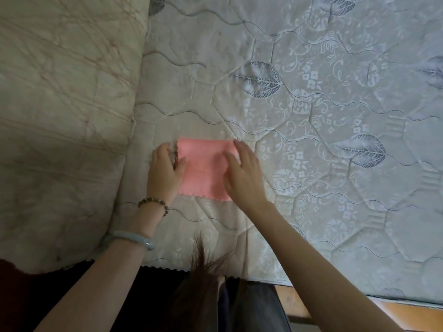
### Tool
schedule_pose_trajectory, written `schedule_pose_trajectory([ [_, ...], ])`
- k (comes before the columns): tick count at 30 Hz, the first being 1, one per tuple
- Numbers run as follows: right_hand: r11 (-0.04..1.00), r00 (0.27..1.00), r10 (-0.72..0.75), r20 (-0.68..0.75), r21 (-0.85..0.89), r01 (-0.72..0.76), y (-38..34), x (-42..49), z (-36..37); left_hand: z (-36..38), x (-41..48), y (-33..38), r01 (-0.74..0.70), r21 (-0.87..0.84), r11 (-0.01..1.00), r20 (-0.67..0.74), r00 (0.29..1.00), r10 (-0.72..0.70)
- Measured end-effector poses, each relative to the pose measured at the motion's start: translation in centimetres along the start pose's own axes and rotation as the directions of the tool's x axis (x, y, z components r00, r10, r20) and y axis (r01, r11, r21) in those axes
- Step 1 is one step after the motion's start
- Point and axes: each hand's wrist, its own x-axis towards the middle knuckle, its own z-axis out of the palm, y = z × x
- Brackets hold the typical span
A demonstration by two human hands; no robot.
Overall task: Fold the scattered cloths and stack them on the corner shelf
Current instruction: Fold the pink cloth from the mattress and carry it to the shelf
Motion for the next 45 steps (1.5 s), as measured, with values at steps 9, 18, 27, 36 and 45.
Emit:
schedule_pose_trajectory([
  [9,0.912,0.925,-0.254,0.282,-0.248,0.327,3.0,1.5,5.3,1.8,1.1,-2.2,-0.648,0.537,0.54,0.478,0.761,0.438],
  [18,0.924,0.919,-0.171,0.354,-0.266,0.274,6.1,0.7,4.7,1.6,1.9,-3.7,-0.653,0.525,0.546,0.518,0.754,0.404],
  [27,0.874,0.942,0.326,0.079,0.356,-0.332,2.6,0.0,1.5,1.3,0.1,-1.1,0.02,-0.087,0.996,0.039,0.999,-0.017],
  [36,0.199,0.573,0.578,0.581,0.581,-0.789,0.9,0.8,1.1,0.7,0.7,0.0,0.392,-0.4,0.829,0.361,0.898,-0.25],
  [45,0.181,0.671,0.567,0.479,0.722,-0.668,-1.4,-1.2,-9.8,-6.5,-1.5,9.1,0.194,-0.44,0.877,0.472,0.881,0.042],
])
